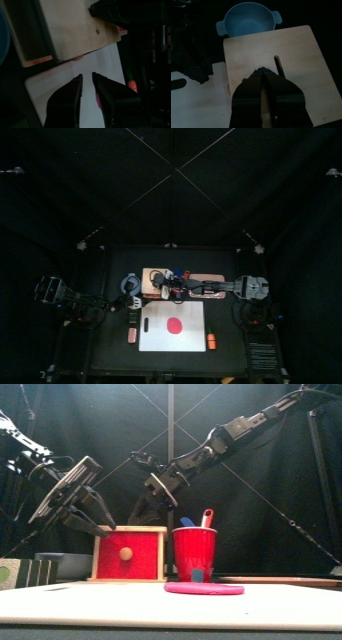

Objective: Get the cutter from the drawer then cut the dough then place the extra dough in the bowl
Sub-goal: Open the drawer

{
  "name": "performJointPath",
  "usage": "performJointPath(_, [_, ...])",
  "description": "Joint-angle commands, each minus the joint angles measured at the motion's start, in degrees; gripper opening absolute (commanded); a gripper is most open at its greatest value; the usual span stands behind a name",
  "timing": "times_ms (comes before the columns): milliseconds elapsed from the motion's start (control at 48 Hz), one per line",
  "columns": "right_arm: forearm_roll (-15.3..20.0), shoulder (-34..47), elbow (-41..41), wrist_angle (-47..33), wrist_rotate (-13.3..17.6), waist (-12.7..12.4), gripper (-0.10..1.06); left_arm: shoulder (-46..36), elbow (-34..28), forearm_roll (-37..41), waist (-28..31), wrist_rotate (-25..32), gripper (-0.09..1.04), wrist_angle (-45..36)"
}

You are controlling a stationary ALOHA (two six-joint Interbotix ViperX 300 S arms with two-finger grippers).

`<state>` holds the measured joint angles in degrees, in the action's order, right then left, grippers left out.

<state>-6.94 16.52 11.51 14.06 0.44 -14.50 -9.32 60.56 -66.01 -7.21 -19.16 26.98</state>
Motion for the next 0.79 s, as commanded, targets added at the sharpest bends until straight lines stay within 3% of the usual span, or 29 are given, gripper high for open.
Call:
performJointPath(21, [-0.4, -0.5, 0.5, 2.6, 0.1, -0.1, 0.06, 1.8, -2.5, 0.2, 0.0, -1.2, 0.73, 0.6])
performJointPath(354, [-0.1, -0.4, 0.9, 3.3, 0.4, 0.0, 0.06, 5.6, -5.2, 0.1, 0.4, -1.8, 0.86, 2.1])
performJointPath(792, [1.2, 0.1, 1.0, 3.3, 0.4, 0.2, 0.06, 10.8, -8.0, -2.2, 5.0, -1.7, 0.85, 4.6])
